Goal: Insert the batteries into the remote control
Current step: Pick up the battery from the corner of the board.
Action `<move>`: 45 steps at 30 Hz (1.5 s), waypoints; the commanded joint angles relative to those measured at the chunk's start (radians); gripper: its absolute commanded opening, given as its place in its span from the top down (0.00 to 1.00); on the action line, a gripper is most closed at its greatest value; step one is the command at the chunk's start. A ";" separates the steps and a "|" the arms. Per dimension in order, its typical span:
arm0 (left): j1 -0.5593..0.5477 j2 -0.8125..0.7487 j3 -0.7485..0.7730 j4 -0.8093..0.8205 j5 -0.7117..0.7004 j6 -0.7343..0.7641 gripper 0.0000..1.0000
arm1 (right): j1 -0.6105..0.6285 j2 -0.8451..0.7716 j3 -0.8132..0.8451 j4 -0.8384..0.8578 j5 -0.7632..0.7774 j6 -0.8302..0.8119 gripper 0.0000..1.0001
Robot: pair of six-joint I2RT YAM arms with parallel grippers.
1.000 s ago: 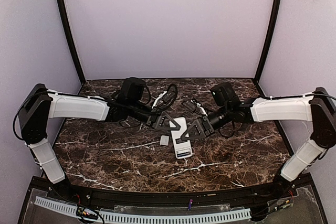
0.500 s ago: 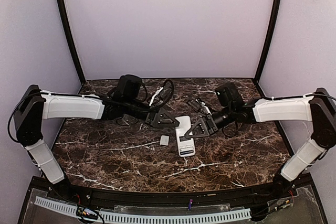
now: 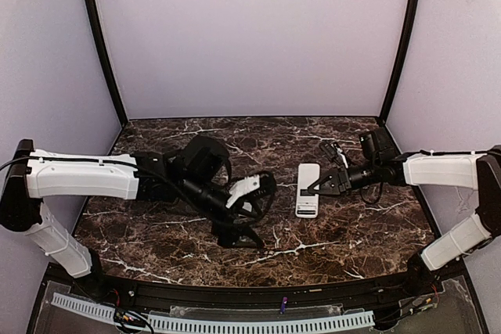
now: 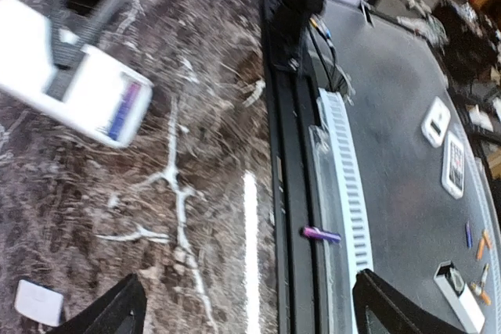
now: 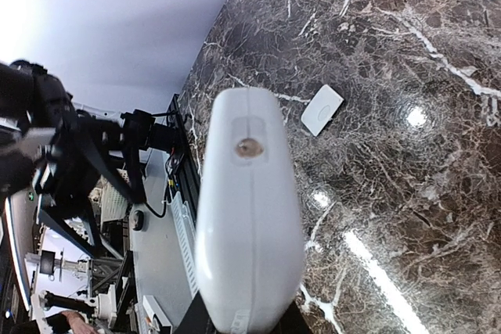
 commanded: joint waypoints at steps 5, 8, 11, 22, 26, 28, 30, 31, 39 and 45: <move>-0.210 0.054 -0.007 -0.164 -0.089 0.379 0.16 | -0.027 -0.060 -0.042 -0.006 0.010 -0.042 1.00; -0.256 0.133 0.022 -0.152 -0.093 0.447 0.17 | -0.028 -0.078 -0.055 -0.006 0.017 -0.046 1.00; -0.293 0.206 0.087 -0.174 -0.117 0.496 0.19 | -0.030 -0.093 -0.067 -0.010 0.023 -0.052 1.00; -0.364 0.378 0.179 -0.180 -0.214 0.508 0.30 | -0.032 -0.081 -0.055 -0.025 0.031 -0.059 1.00; -0.388 0.405 0.186 -0.160 -0.214 0.460 0.32 | -0.036 -0.071 -0.037 -0.056 0.028 -0.069 1.00; -0.399 0.413 0.190 -0.149 -0.205 0.438 0.32 | -0.038 -0.071 -0.037 -0.061 0.028 -0.071 1.00; -0.411 0.416 0.193 -0.140 -0.197 0.421 0.33 | -0.041 -0.068 -0.039 -0.065 0.025 -0.070 1.00; -0.417 0.417 0.193 -0.137 -0.191 0.408 0.33 | -0.042 -0.069 -0.041 -0.067 0.026 -0.069 1.00; -0.430 0.440 0.206 -0.098 -0.168 0.295 0.33 | -0.045 -0.112 -0.063 -0.101 0.024 -0.062 1.00; -0.441 0.466 0.213 -0.091 -0.192 0.248 0.32 | -0.045 -0.137 -0.072 -0.113 0.019 -0.058 1.00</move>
